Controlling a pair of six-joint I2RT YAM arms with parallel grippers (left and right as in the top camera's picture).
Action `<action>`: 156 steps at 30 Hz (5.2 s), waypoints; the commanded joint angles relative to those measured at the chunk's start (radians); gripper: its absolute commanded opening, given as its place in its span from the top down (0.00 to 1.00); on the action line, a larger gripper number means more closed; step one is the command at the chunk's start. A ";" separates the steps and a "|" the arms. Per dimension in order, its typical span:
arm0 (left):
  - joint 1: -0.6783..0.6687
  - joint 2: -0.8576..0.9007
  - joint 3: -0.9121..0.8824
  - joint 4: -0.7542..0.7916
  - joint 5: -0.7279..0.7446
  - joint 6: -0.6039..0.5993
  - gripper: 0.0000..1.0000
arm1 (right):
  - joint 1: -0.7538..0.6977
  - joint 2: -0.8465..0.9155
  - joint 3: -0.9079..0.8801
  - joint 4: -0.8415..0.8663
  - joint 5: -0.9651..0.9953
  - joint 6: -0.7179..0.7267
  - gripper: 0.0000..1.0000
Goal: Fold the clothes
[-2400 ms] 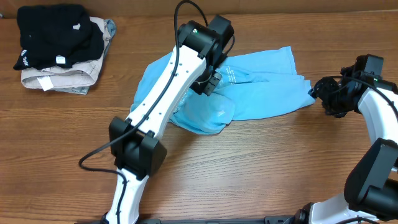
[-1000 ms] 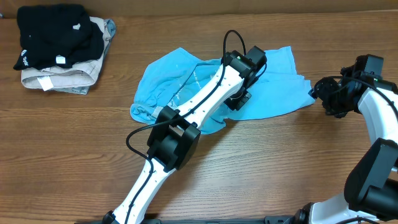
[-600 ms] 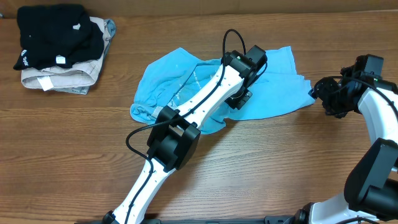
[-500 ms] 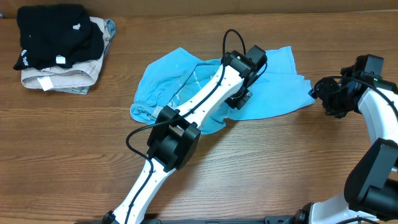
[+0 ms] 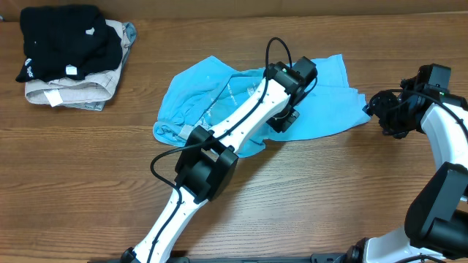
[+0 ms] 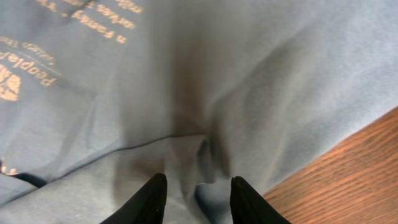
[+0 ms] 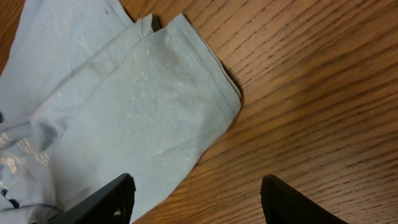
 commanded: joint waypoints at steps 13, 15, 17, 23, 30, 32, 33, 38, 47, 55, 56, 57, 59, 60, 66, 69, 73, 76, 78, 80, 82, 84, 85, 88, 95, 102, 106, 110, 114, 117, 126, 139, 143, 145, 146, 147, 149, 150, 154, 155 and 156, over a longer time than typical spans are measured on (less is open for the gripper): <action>-0.007 0.032 0.007 0.009 0.012 -0.040 0.76 | 0.007 0.002 -0.008 0.000 0.011 -0.004 0.31; -0.007 0.035 0.007 0.013 0.012 -0.040 0.76 | 0.007 0.002 -0.008 0.000 0.011 -0.004 0.31; -0.005 0.035 0.007 0.016 0.012 -0.040 0.79 | 0.007 0.002 -0.008 0.000 0.011 -0.004 0.31; 0.005 0.035 0.007 0.024 0.004 -0.068 0.96 | 0.007 0.002 -0.008 -0.003 0.011 -0.004 0.31; 0.032 0.028 0.088 -0.036 -0.032 -0.079 0.96 | 0.007 0.002 -0.008 -0.002 0.010 -0.004 0.34; 0.045 0.022 0.174 -0.106 -0.032 -0.082 0.96 | 0.007 0.002 -0.008 -0.003 0.010 -0.004 0.36; 0.052 0.019 0.224 -0.142 -0.032 -0.082 0.96 | 0.007 0.002 -0.008 -0.003 0.010 -0.004 0.36; 0.087 -0.020 0.500 -0.296 -0.031 -0.081 0.96 | 0.007 0.002 -0.008 -0.003 0.008 -0.004 0.37; 0.100 -0.161 0.801 -0.381 0.064 -0.066 0.96 | 0.007 0.002 -0.007 0.005 -0.090 -0.008 0.46; 0.101 -0.377 0.811 -0.384 0.050 -0.032 0.96 | 0.007 0.002 -0.006 0.016 -0.107 -0.057 0.46; 0.101 -0.397 0.811 -0.384 0.050 -0.027 0.96 | 0.007 0.002 -0.006 0.017 -0.107 -0.057 0.46; 0.101 -0.416 0.811 -0.384 0.050 -0.019 0.96 | 0.007 0.002 -0.006 0.017 -0.107 -0.057 0.46; 0.101 -0.449 0.811 -0.384 0.050 -0.013 0.96 | 0.007 0.002 -0.006 0.016 -0.107 -0.057 0.45; 0.101 -0.462 0.811 -0.384 0.050 -0.013 0.96 | 0.007 0.002 -0.006 0.016 -0.107 -0.057 0.45; 0.101 -0.498 0.811 -0.384 0.049 -0.013 0.96 | 0.010 0.002 -0.007 0.028 -0.106 -0.057 0.45; 0.101 -0.511 0.811 -0.384 0.049 -0.013 0.96 | 0.019 0.002 -0.007 0.052 -0.080 -0.056 0.45; 0.101 -0.552 0.811 -0.384 0.050 -0.013 0.96 | 0.036 0.002 -0.007 0.094 -0.032 -0.048 0.45; 0.100 -0.580 0.811 -0.384 0.071 -0.022 0.96 | 0.048 0.003 -0.007 0.134 -0.026 -0.040 0.45; 0.100 -0.590 0.811 -0.384 0.113 -0.022 0.96 | 0.058 0.008 -0.007 0.176 -0.016 -0.022 0.45; 0.100 -0.592 0.811 -0.384 0.170 -0.022 0.96 | 0.071 0.023 -0.007 0.219 -0.016 -0.022 0.45; 0.100 -0.591 0.796 -0.384 0.200 -0.021 0.96 | 0.088 0.054 -0.007 0.262 -0.011 -0.022 0.45; 0.100 -0.589 0.764 -0.384 0.196 -0.021 0.96 | 0.106 0.090 -0.007 0.291 0.003 -0.023 0.45; 0.100 -0.588 0.745 -0.384 0.190 -0.021 0.96 | 0.116 0.113 -0.007 0.305 0.010 -0.023 0.45; 0.100 -0.583 0.677 -0.384 0.166 -0.021 0.96 | 0.135 0.167 -0.007 0.332 0.019 -0.023 0.42; 0.103 -0.582 0.488 -0.384 0.127 -0.021 0.96 | 0.148 0.216 -0.007 0.402 0.131 -0.034 0.36; 0.103 -0.582 0.408 -0.383 0.087 -0.022 0.96 | 0.149 0.217 -0.007 0.461 0.239 -0.050 0.37; 0.103 -0.582 0.406 -0.382 0.067 -0.022 0.96 | 0.149 0.225 -0.007 0.483 0.254 -0.049 0.41; 0.103 -0.582 0.406 -0.384 0.055 -0.022 0.96 | 0.149 0.257 -0.007 0.492 0.282 -0.018 0.44; 0.103 -0.582 0.406 -0.384 0.049 -0.021 0.96 | 0.149 0.299 -0.007 0.496 0.283 -0.018 0.45; 0.103 -0.582 0.406 -0.384 0.049 -0.022 0.96 | 0.149 0.323 -0.007 0.499 0.283 -0.018 0.45; 0.103 -0.582 0.406 -0.384 0.049 -0.021 0.96 | 0.145 0.333 -0.005 0.469 0.283 0.036 0.75; 0.111 -0.583 0.407 -0.380 -0.074 -0.026 0.96 | 0.015 0.077 0.165 0.186 0.259 0.043 0.96; 0.143 -0.587 0.426 -0.370 -0.177 -0.069 0.96 | -0.026 -0.023 0.298 0.031 0.195 0.019 0.96; 0.169 -0.595 0.441 -0.366 -0.215 -0.086 0.96 | -0.038 -0.065 0.374 -0.048 0.179 0.017 0.96; 0.185 -0.601 0.450 -0.364 -0.224 -0.085 0.96 | -0.041 -0.083 0.413 -0.085 0.167 0.001 0.96; 0.202 -0.609 0.459 -0.360 -0.232 -0.085 0.96 | -0.044 -0.103 0.459 -0.127 0.159 -0.012 0.96; 0.245 -0.628 0.485 -0.351 -0.237 -0.085 0.96 | -0.044 -0.132 0.539 -0.198 0.159 -0.028 0.96; 0.264 -0.637 0.499 -0.344 -0.236 -0.085 0.96 | -0.044 -0.145 0.579 -0.233 0.159 -0.031 0.96; 0.340 -0.691 0.555 -0.303 -0.241 -0.085 0.96 | -0.053 -0.180 0.742 -0.348 0.137 -0.031 0.96; 0.352 -0.708 0.566 -0.292 -0.243 -0.085 0.96 | -0.061 -0.187 0.779 -0.365 0.106 -0.031 0.96; 0.364 -0.726 0.576 -0.281 -0.243 -0.085 0.96 | -0.077 -0.195 0.821 -0.381 0.063 -0.031 0.96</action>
